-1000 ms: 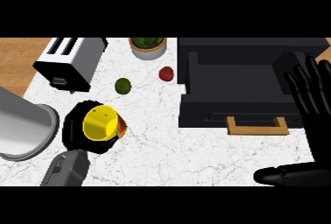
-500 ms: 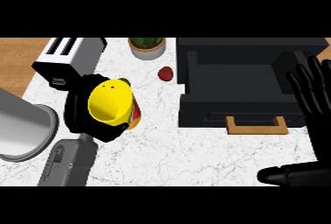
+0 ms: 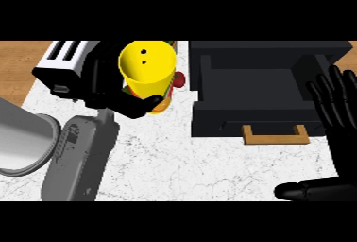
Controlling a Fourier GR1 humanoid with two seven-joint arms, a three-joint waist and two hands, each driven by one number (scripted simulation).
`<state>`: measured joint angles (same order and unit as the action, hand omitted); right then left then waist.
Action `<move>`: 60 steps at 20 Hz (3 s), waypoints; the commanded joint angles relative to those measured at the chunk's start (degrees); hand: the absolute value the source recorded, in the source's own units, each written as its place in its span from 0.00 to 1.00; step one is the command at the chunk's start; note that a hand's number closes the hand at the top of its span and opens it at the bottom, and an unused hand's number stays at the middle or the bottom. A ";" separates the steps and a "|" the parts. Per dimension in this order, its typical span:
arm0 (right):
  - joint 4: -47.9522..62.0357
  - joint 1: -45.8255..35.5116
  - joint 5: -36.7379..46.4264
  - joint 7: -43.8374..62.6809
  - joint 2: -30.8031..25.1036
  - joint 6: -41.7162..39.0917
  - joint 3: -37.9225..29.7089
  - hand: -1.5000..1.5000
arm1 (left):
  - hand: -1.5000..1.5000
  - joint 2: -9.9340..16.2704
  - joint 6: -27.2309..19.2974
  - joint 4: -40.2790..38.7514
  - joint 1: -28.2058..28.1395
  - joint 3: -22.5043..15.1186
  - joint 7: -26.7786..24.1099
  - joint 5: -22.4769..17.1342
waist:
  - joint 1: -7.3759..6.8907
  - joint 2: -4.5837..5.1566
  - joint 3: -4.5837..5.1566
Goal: Pick up the cup, place it into the drawer and close the drawer
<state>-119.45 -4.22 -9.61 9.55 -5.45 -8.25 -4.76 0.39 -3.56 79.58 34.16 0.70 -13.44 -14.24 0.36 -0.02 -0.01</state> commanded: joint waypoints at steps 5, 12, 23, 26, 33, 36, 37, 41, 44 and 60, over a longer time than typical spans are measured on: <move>1.06 -2.21 -0.63 1.07 -0.63 -0.28 -0.22 0.00 | 1.00 -0.38 -5.88 -8.17 12.69 -0.65 3.21 3.33 | 0.11 0.07 0.00; 3.14 -4.80 0.21 1.53 -0.59 1.13 -0.90 0.00 | 1.00 -0.39 -10.17 -12.54 21.11 -3.09 9.25 2.96 | -0.06 0.05 0.00; 5.89 -2.46 2.23 -3.43 0.88 0.14 0.46 0.00 | 1.00 -0.39 -13.90 -37.40 33.33 -5.88 -2.22 -4.17 | 1.01 0.43 -0.01; 4.44 -1.86 -1.57 -2.87 -0.70 -1.90 -1.73 0.00 | 1.00 -0.39 -18.20 -41.89 38.04 -10.02 -2.34 -7.14 | 1.87 0.46 -0.03; 1.02 -2.14 -2.55 -0.29 -2.51 -2.66 -2.27 0.00 | 1.00 -0.39 -16.59 -51.60 36.96 -15.41 -7.68 -12.91 | 2.99 0.80 -0.02; 4.18 -3.52 0.71 -2.34 0.13 -0.92 0.47 0.00 | 1.00 -0.39 -18.18 -54.91 42.11 -18.60 -5.66 -14.37 | 3.49 1.02 -0.05; 2.34 1.38 0.77 -3.72 -0.08 -2.57 0.76 0.00 | 1.00 -0.39 -19.19 -53.12 39.19 -21.68 -7.11 -15.48 | 3.59 0.75 -0.05; 3.72 -0.03 -0.52 -3.78 -0.68 -3.13 -0.31 0.00 | 1.00 -0.39 -20.49 -53.38 41.38 -26.21 -5.61 -17.70 | 3.82 0.80 -0.06; 4.76 -4.28 1.58 -2.64 1.42 -0.43 2.16 0.00 | 1.00 -0.39 -20.19 -55.26 39.90 -28.61 -6.92 -19.73 | 4.86 1.27 -0.06; 5.07 -3.84 -5.60 -3.20 -0.05 -4.55 -0.42 0.00 | 0.00 -0.39 -22.37 -53.50 39.71 -33.08 -11.40 -26.46 | 5.23 1.31 -0.06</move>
<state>-114.55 -8.78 -13.26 6.59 -5.26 -11.88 -4.24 0.00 -26.92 24.24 75.14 -32.94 -21.30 -37.97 6.30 1.51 -0.08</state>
